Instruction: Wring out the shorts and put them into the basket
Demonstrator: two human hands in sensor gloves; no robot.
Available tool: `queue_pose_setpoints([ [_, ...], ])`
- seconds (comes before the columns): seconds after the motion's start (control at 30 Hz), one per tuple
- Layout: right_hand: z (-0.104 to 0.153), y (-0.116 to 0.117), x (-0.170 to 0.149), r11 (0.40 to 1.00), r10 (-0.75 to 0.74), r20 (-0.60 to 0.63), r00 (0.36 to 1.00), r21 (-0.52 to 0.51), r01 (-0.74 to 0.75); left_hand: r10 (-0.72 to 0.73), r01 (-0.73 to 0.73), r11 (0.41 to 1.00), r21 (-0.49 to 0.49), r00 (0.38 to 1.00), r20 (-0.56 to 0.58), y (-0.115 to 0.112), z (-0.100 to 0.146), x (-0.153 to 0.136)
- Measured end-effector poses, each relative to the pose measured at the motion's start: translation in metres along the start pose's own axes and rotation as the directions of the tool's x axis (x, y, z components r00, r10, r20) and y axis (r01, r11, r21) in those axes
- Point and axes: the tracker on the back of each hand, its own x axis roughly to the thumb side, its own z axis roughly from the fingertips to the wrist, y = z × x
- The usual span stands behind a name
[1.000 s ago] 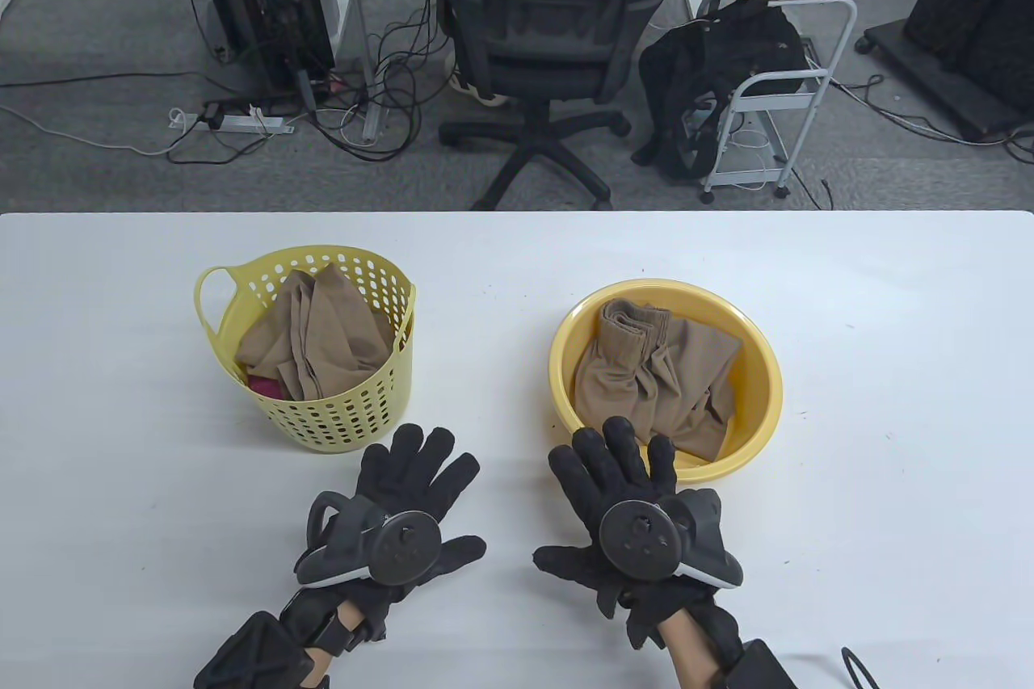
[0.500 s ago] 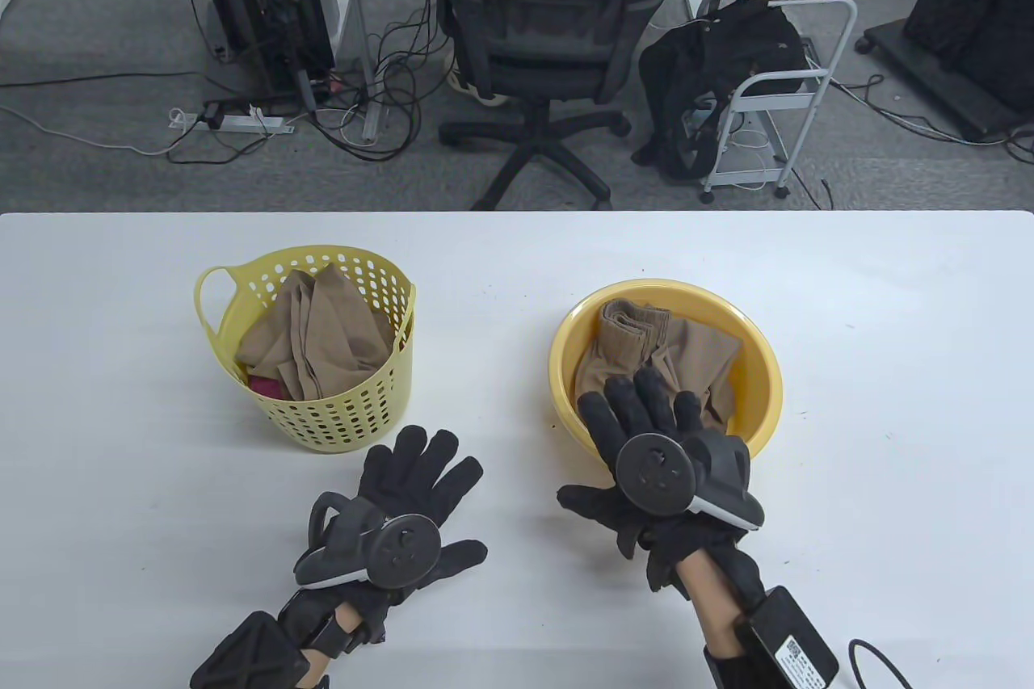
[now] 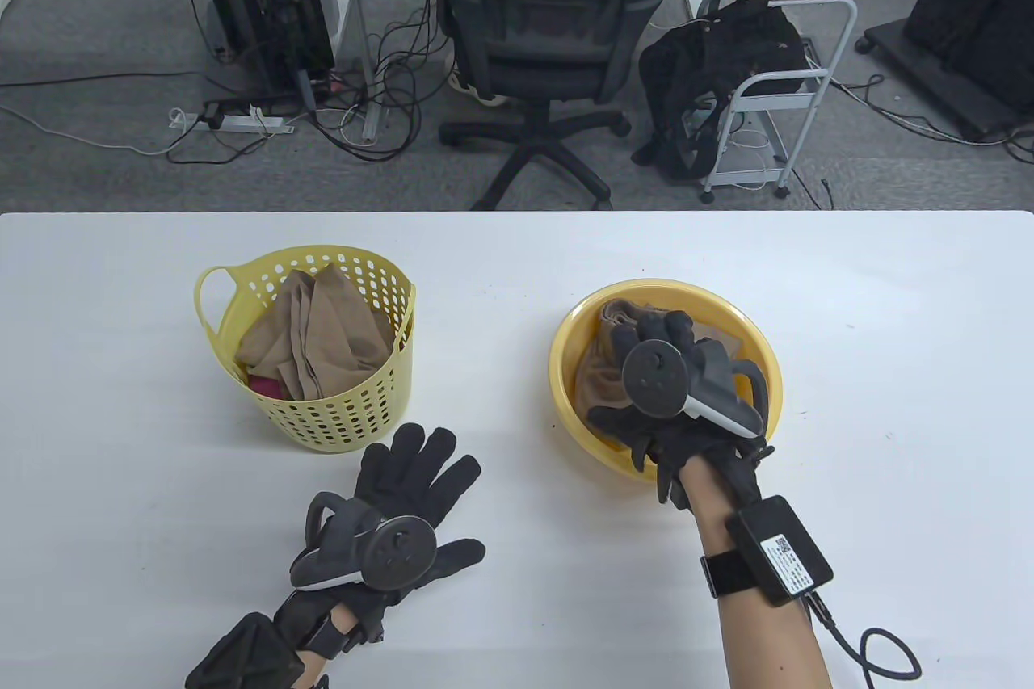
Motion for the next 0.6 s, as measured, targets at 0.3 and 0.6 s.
queue_pose_setpoints([
  [0.3,-0.04,0.004,-0.014,0.998,0.012,-0.089,0.996,0.065,-0.006,-0.006,0.006,1.0,0.004,1.0,0.01,0.001,0.001,0.001],
  [0.6,-0.065,0.015,-0.025,0.995,-0.014,-0.137,0.991,0.098,0.027,-0.004,0.004,1.0,0.004,1.0,0.012,0.001,0.001,0.002],
])
